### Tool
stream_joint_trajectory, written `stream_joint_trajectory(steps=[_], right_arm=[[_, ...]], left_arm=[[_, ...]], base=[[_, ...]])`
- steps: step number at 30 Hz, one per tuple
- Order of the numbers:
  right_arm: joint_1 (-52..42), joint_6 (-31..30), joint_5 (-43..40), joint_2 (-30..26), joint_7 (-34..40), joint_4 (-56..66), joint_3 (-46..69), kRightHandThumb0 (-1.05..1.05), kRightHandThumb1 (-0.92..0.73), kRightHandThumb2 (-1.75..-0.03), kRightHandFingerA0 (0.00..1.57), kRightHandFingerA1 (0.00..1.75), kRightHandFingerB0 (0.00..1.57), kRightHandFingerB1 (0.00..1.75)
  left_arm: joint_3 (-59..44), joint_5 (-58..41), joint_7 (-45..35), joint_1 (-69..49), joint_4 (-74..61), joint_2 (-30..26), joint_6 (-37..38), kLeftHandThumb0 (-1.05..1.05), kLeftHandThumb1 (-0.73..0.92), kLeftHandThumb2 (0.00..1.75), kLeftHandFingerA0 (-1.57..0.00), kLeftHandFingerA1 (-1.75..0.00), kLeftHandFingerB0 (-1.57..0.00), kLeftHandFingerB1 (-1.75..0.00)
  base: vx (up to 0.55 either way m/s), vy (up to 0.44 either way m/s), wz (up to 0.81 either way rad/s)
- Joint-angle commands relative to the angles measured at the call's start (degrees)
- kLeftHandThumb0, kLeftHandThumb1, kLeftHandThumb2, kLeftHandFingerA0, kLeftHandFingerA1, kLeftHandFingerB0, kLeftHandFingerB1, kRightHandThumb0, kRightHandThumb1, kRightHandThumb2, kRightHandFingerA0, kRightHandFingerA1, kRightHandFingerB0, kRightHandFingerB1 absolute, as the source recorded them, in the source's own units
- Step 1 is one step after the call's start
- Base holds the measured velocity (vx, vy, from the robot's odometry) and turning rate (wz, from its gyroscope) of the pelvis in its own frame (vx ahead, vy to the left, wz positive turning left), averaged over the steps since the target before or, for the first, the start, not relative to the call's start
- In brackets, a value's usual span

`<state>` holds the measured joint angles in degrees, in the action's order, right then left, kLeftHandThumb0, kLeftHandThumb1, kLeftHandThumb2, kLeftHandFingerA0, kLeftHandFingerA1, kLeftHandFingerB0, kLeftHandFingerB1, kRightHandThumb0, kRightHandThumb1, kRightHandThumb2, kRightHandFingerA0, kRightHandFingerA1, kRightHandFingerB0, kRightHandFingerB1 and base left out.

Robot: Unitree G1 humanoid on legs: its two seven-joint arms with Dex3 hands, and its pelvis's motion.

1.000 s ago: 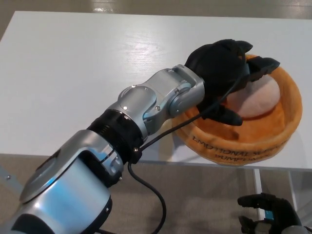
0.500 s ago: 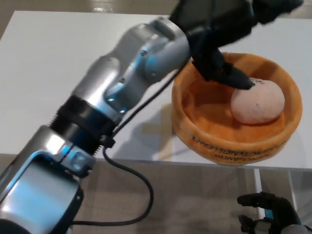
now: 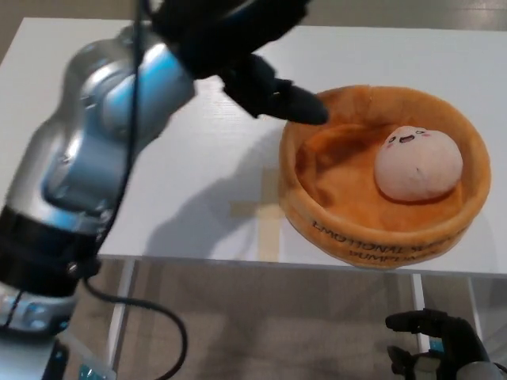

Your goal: Use the left hand to pick up the pink round toy on the left and place it inside the orange plate on the desk.

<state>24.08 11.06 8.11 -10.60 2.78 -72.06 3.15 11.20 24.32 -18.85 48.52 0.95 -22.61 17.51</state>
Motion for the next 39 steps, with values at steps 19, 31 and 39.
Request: stream_joint_trajectory(steps=[19, 31, 39], right_arm=[[-3.7, 1.6, 1.7, -1.1, 3.0, -0.5, -1.4, -0.17, -0.6, -0.57, 0.63, 0.89, 0.57, 0.76], [-3.1, 1.7, 1.5, -1.4, 2.7, -0.5, -1.4, -0.16, -0.6, -0.58, 0.65, 0.91, 0.56, 0.76], [-2.6, 0.9, 1.1, -1.3, 2.5, -0.6, -1.2, -0.17, -0.61, -0.58, 0.64, 0.89, 0.56, 0.74]], left_arm=[[-32.9, -66.0, -48.6, -59.2, -20.1, -19.9, -20.7, -0.24, 0.47, 0.54, -0.13, -0.32, -0.25, -0.29], [-29.1, -63.7, -61.3, -61.3, -9.6, -25.3, -26.7, -0.17, 0.32, 0.81, -0.35, -0.6, -0.21, -0.51], [-20.0, -53.1, -60.7, -54.7, 3.7, -22.6, -23.0, -0.1, 0.51, 0.56, -0.54, -0.53, -0.35, -0.37]], base=[[0.0, 0.0, 0.0], [0.0, 0.0, 0.0], [0.0, 0.0, 0.0]])
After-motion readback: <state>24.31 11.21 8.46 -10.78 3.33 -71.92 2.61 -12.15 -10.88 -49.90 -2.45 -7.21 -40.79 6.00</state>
